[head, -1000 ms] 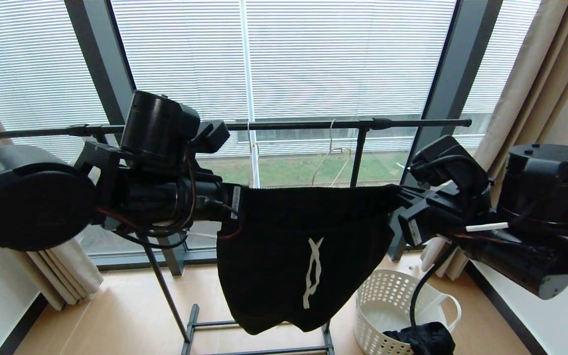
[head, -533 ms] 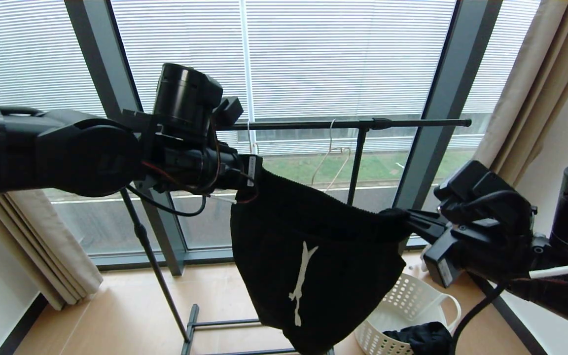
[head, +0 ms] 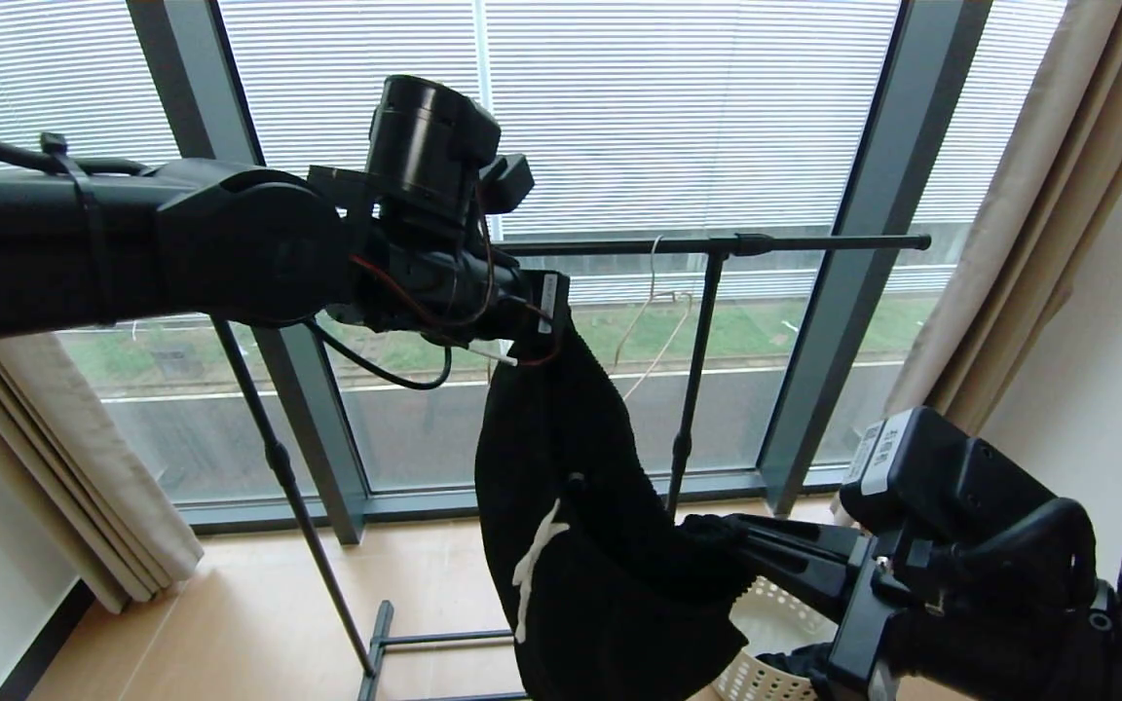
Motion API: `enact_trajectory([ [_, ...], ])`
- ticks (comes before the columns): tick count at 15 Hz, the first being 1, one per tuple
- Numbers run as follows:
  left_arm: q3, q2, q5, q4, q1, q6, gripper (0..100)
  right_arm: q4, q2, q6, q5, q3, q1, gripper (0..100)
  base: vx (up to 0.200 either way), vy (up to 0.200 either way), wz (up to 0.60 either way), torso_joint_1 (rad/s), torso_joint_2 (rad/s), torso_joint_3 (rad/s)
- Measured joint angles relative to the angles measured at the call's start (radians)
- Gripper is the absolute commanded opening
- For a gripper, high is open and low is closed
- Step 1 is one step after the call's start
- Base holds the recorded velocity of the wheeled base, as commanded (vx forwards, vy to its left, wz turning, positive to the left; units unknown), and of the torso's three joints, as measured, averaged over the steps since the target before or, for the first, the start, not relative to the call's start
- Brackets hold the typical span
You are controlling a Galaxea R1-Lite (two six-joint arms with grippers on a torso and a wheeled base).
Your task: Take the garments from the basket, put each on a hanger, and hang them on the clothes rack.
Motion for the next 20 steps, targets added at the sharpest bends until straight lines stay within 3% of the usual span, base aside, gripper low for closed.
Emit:
enact_trajectory([
  [6, -0.002, 0.011, 0.004, 0.000, -0.058, -0.002, 0, -0.008, 0.046, 0.076, -0.008, -0.005, 0.120, 0, 0.000, 0.000, 0.00, 0.000, 0.00, 0.000],
  [9, -0.003, 0.009, 0.004, -0.003, -0.083, -0.002, 0, -0.010, 0.063, 0.184, -0.011, -0.039, 0.147, 0, 0.000, 0.000, 0.00, 0.000, 0.00, 0.000],
  [13, -0.010, 0.010, 0.004, -0.004, -0.090, 0.002, 0, 0.004, 0.074, 0.184, -0.020, -0.044, 0.148, 0, 0.000, 0.000, 0.00, 0.000, 0.00, 0.000],
  [17, 0.101, -0.007, 0.007, -0.045, -0.079, -0.004, 0, 0.006, 0.070, 0.137, -0.044, -0.022, 0.020, 0, 0.000, 0.000, 0.00, 0.000, 0.00, 0.000],
  [20, 0.325, -0.089, 0.011, -0.181, -0.065, 0.024, 0, 0.006, 0.044, 0.084, -0.047, 0.007, -0.161, 0, 0.000, 0.000, 0.00, 0.000, 0.00, 0.000],
])
